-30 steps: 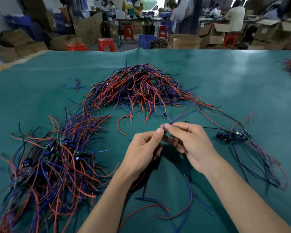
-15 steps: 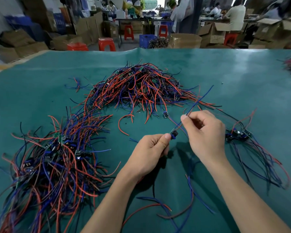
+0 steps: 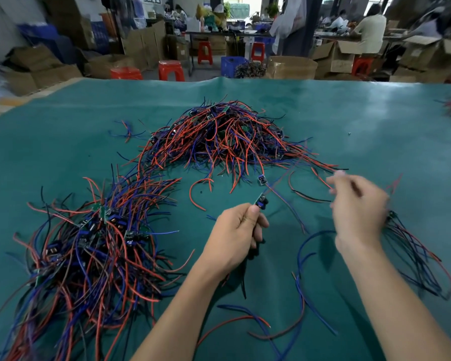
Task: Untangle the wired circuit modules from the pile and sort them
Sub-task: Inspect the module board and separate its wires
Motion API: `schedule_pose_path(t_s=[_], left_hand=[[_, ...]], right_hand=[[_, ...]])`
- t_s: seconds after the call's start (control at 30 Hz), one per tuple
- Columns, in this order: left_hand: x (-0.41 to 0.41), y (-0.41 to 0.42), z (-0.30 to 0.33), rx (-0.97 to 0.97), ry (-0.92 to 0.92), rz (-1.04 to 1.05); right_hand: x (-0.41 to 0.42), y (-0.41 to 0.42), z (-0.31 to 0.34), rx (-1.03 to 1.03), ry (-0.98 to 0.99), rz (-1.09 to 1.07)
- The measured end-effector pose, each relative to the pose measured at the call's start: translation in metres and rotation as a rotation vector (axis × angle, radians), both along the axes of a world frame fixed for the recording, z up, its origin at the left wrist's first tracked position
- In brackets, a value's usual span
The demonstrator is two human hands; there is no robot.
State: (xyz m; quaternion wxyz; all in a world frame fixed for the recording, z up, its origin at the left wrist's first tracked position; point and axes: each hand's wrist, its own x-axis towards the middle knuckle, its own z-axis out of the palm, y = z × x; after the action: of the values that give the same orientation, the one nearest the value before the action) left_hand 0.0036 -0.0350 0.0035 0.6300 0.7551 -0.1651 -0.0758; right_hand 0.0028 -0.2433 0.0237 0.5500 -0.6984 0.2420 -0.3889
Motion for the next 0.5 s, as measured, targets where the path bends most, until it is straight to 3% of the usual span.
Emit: schedule_pose_path(t_s=[0.13,0.2,0.27,0.4,0.5], left_hand=[[0.001,0.000,0.000,-0.045,-0.001,-0.005],[0.002,0.000,0.001,-0.035,-0.002,-0.050],[0.001,0.000,-0.001,-0.009,-0.010,-0.080],[0.001,0.000,-0.001,0.008,-0.049,-0.130],[0.000,-0.001,0.000,0.018,-0.061,-0.164]], right_hand=[[-0.009,0.048,-0.003,-0.040,0.156,0.668],[-0.011,0.058,-0.004,-0.027,0.125,0.804],[-0.012,0.057,-0.003,-0.040,0.066,0.788],[-0.009,0.045,0.003,-0.181,-0.012,0.561],[-0.009,0.030,0.015,-0.131,-0.121,0.382]])
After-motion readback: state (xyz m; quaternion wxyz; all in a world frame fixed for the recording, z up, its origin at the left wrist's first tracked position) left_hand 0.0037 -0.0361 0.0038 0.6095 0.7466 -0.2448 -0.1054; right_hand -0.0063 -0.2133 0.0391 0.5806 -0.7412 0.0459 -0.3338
